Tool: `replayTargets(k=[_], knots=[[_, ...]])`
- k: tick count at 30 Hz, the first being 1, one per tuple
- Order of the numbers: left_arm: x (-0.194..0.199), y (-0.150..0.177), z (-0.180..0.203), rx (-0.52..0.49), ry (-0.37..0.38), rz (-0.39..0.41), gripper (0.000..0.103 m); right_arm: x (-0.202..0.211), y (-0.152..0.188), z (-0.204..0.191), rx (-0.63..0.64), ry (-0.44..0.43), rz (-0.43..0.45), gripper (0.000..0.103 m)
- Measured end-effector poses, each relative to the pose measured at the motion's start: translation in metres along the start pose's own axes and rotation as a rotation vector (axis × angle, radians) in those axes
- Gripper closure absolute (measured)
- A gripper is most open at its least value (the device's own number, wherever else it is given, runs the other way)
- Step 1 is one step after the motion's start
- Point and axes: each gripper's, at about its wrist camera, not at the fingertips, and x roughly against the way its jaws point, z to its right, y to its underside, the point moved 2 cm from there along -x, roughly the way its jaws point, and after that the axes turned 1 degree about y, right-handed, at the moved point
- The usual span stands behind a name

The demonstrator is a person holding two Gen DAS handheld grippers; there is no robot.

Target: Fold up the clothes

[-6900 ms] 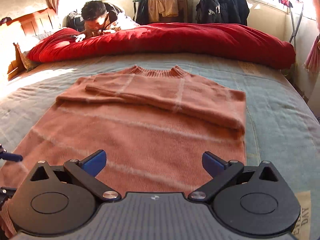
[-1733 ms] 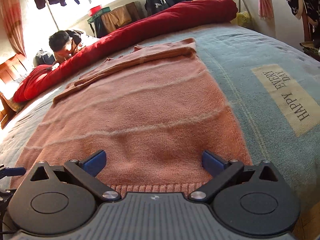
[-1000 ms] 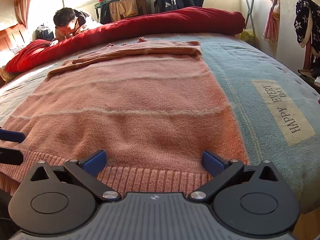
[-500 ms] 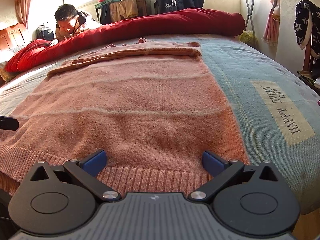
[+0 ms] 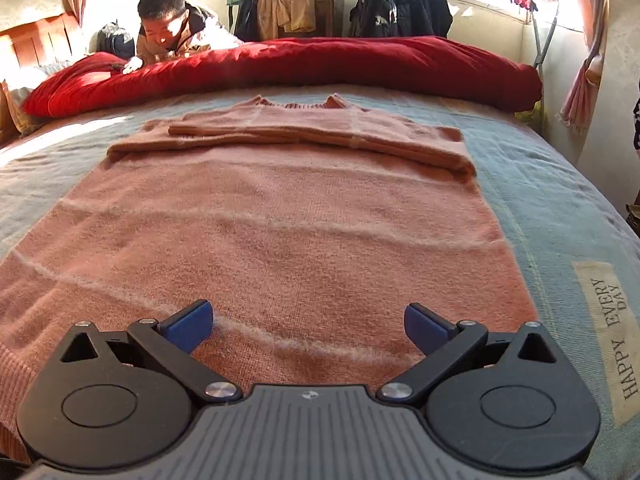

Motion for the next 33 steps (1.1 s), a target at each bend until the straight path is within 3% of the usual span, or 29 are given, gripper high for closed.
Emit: replayTargets(k=[5,8,12,16,21,26,31,33], knots=[[0.004,0.004,0.001,-0.026,-0.007,-0.006,0.001,0.025,0.019,0.003,-0.001,-0.003,-0.025,0.000],[0.003,0.003,0.007,-0.047,-0.012,0.002,0.001,0.037,0.011,0.008,-0.011,0.030,0.025,0.000],[0.003,0.007,0.015,-0.063,0.003,-0.001,0.001,0.016,0.004,0.015,-0.045,0.053,-0.031,0.000],[0.007,0.016,0.016,-0.081,-0.014,-0.016,0.001,0.020,0.026,0.013,0.006,0.063,-0.051,0.000],[0.009,0.020,0.013,-0.091,-0.039,-0.018,0.001,0.048,0.050,0.023,-0.026,0.043,-0.077,0.000],[0.003,0.027,0.029,-0.135,0.022,-0.036,0.001,0.052,0.052,0.023,-0.045,0.060,-0.090,0.000],[-0.012,0.046,0.040,-0.119,0.077,-0.116,0.001,0.052,0.056,0.020,-0.042,0.063,-0.081,0.000],[-0.013,0.053,0.041,-0.123,0.065,-0.122,0.001,0.053,0.057,0.023,-0.052,0.054,-0.081,0.000]])
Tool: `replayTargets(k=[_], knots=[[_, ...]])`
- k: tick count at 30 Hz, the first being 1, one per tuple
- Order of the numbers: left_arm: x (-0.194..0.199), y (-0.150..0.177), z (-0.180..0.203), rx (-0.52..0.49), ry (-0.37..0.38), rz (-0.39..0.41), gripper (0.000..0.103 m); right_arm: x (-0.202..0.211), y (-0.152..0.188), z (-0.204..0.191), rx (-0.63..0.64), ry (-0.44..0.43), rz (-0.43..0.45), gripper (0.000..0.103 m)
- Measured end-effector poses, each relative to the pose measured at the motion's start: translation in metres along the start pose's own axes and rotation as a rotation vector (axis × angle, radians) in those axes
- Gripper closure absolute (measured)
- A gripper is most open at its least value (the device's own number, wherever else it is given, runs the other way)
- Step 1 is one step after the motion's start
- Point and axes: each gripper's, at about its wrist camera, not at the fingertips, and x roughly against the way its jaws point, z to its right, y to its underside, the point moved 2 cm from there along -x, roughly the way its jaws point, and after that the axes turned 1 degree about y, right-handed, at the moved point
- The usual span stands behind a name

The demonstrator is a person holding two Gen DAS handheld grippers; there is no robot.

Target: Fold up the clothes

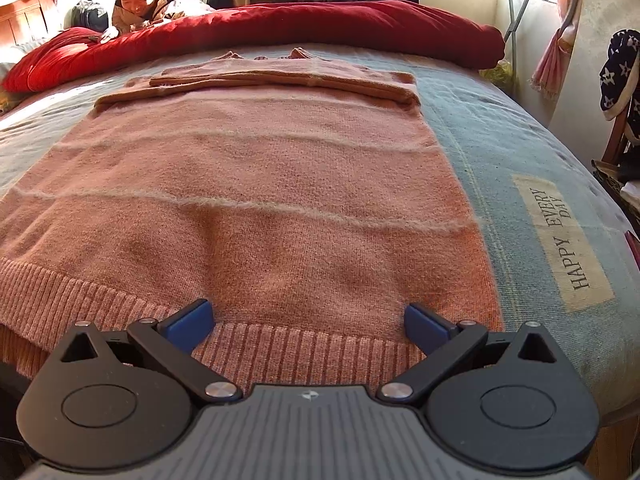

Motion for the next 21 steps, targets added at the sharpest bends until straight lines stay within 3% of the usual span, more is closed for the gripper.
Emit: replayTargets(k=[6,17,21], knots=[[0.010,-0.006,0.000,-0.002,0.005,0.020,0.001,0.001,0.003,0.002,-0.011,-0.005,0.007,0.000],[-0.002,-0.045,0.006,-0.144,-0.030,0.059,0.001,0.002,0.005,0.004,-0.014,-0.014,0.017,0.000],[-0.024,-0.041,0.003,-0.127,-0.015,0.008,0.001,0.002,0.006,0.005,-0.016,-0.019,0.022,0.000]])
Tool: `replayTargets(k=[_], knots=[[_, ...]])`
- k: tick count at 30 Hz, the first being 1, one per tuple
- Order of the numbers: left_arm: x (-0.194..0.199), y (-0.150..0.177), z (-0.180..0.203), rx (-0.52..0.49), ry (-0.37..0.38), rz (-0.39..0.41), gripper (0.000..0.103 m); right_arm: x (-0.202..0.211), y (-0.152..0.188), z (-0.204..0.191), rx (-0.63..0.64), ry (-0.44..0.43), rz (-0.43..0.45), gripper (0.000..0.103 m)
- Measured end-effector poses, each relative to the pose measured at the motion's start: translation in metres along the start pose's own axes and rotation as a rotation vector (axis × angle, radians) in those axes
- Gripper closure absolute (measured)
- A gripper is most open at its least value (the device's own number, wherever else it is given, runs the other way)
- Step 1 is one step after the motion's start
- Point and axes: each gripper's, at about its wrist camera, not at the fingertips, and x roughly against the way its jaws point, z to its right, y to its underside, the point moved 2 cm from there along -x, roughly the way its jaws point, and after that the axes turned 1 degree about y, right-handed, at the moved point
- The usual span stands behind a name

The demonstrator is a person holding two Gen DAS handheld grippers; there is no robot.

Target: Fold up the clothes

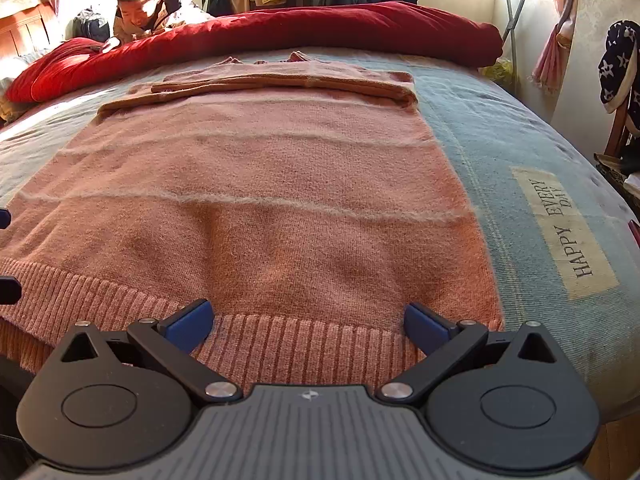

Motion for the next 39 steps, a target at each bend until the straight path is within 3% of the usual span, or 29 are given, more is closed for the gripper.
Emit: replayTargets(k=[2,7,11,16,20,22,27,31,34,39], knots=[[-0.009,0.009,-0.002,0.026,0.010,-0.029,0.001,0.000,0.001,0.001,-0.001,-0.004,0.005,0.000],[-0.006,0.019,-0.015,0.065,0.049,0.026,0.001,0.000,0.003,0.001,-0.002,-0.010,0.018,0.000],[-0.006,0.021,-0.020,0.033,0.068,0.036,0.001,0.000,0.004,0.001,-0.001,-0.011,0.029,0.000],[-0.003,0.015,-0.014,0.022,0.039,0.012,0.001,0.000,0.006,0.002,-0.002,-0.015,0.037,0.000],[0.004,0.008,-0.001,-0.055,0.040,0.058,0.001,0.000,0.007,0.002,-0.001,-0.013,0.044,0.000],[-0.002,0.008,0.002,-0.072,0.031,0.035,0.001,0.000,0.008,0.001,0.001,-0.009,0.049,0.000],[-0.005,0.019,-0.001,-0.021,0.029,0.011,0.001,0.002,0.010,0.000,0.014,0.002,0.061,0.000],[0.006,0.033,0.004,-0.046,0.007,0.002,0.001,0.006,0.007,0.000,0.024,0.000,0.049,0.000],[0.015,0.037,0.007,-0.092,-0.012,0.000,0.001,0.014,0.001,-0.006,0.092,-0.022,0.055,0.000],[0.023,0.028,0.013,-0.199,-0.068,0.012,0.001,0.039,-0.013,-0.037,0.366,-0.061,0.150,0.000]])
